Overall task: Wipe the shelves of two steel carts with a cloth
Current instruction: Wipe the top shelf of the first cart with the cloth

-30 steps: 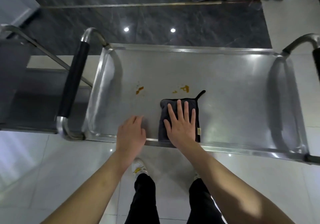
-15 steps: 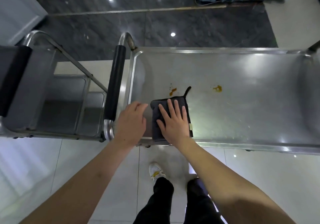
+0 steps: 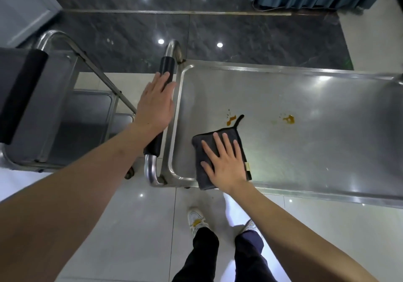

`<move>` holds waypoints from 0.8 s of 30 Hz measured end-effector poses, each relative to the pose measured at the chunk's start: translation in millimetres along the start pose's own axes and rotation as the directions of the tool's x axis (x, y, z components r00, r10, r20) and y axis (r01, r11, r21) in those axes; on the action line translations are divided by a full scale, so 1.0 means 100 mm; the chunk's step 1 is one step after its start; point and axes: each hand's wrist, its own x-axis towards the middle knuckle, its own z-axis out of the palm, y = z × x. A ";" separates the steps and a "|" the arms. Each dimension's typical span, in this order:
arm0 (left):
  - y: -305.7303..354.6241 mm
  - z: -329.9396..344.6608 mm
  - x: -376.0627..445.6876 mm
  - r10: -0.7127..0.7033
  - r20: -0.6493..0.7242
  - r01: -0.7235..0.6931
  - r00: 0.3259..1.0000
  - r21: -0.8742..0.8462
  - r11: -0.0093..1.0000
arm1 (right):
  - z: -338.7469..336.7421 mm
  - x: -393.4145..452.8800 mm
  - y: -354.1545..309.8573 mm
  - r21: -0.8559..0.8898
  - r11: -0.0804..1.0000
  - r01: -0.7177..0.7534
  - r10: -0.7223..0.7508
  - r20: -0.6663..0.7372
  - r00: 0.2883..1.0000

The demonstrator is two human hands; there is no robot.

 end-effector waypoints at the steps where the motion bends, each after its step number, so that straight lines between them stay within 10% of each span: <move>1: 0.00 0.02 0.00 -0.015 0.000 0.015 1.000 -0.029 0.999 | 0.02 0.06 -0.11 0.005 1.000 0.018 -0.018 0.013 1.000; 16: 0.04 0.07 0.01 -0.048 0.122 0.048 0.991 0.002 0.999 | -0.17 1.26 -0.41 0.013 0.995 -0.095 0.094 0.040 0.995; 24: 0.07 0.05 -0.03 -0.095 0.092 0.100 0.991 -0.055 0.993 | -0.03 0.51 -0.45 0.001 0.990 0.141 -0.141 0.100 0.985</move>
